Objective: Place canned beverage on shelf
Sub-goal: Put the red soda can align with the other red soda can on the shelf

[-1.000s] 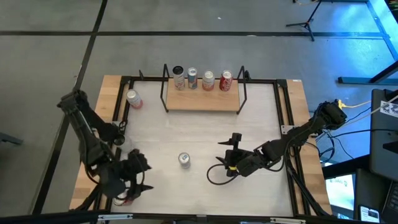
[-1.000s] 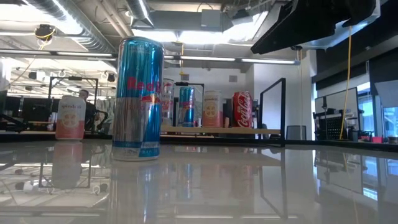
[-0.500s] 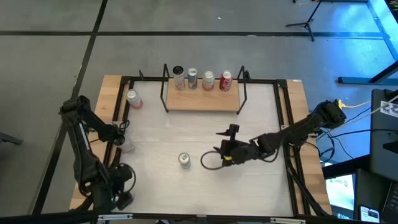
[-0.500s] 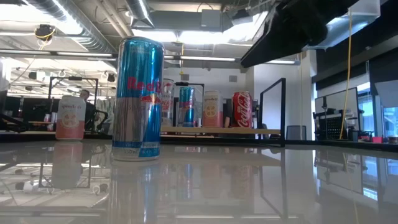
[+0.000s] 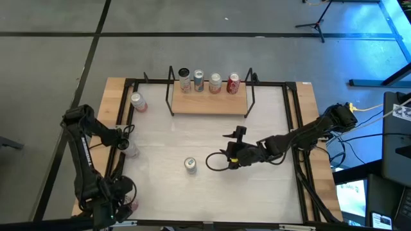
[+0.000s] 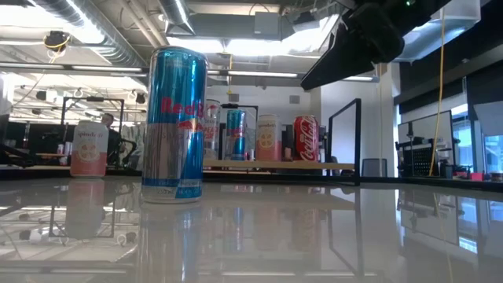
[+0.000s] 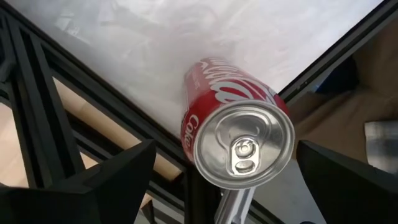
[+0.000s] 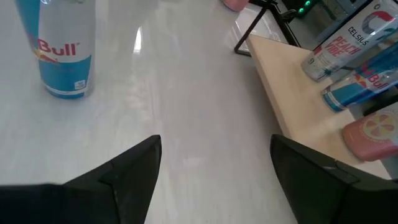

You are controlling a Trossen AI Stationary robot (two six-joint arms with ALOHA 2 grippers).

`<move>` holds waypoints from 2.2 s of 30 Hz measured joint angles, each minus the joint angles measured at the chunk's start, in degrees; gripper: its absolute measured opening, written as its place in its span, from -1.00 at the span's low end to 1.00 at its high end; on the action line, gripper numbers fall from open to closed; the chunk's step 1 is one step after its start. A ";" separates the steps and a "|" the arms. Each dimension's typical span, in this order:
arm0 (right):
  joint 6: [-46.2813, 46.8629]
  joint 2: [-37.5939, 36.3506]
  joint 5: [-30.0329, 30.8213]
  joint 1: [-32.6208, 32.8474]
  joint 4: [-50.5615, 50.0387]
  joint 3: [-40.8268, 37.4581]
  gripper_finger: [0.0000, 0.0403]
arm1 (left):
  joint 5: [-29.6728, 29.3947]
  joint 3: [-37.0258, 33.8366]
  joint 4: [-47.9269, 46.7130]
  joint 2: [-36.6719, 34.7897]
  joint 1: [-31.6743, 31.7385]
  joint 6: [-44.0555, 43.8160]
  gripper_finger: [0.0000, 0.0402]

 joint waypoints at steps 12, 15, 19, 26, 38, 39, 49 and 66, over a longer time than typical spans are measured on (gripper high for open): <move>1.29 0.02 -1.54 0.11 -0.09 0.00 0.49 | -1.28 0.00 1.96 4.94 -0.25 0.17 0.88; 1.29 0.01 -1.53 0.11 -0.09 0.00 0.49 | -1.28 0.00 1.95 5.01 -0.25 0.16 0.79; 1.29 0.01 -1.34 0.11 -0.07 0.00 0.49 | -0.63 0.00 1.95 4.87 0.50 1.03 0.54; 1.15 0.02 -1.31 0.11 -0.05 0.00 0.49 | -1.55 0.30 1.95 4.81 5.03 11.86 0.35; 2.92 0.02 -4.75 1.07 -2.38 0.00 0.49 | -5.44 9.34 0.56 4.88 21.51 44.76 0.35; 3.10 0.02 -4.71 1.60 -2.80 0.00 0.49 | -5.26 9.44 0.74 4.88 22.95 47.49 0.35; 7.34 0.02 -4.75 7.33 -4.95 0.00 0.49 | 2.00 10.13 2.14 10.24 32.90 72.59 0.35; 17.84 0.02 -3.85 11.33 -9.40 0.00 0.49 | -0.09 38.36 -14.92 24.53 39.02 95.37 0.35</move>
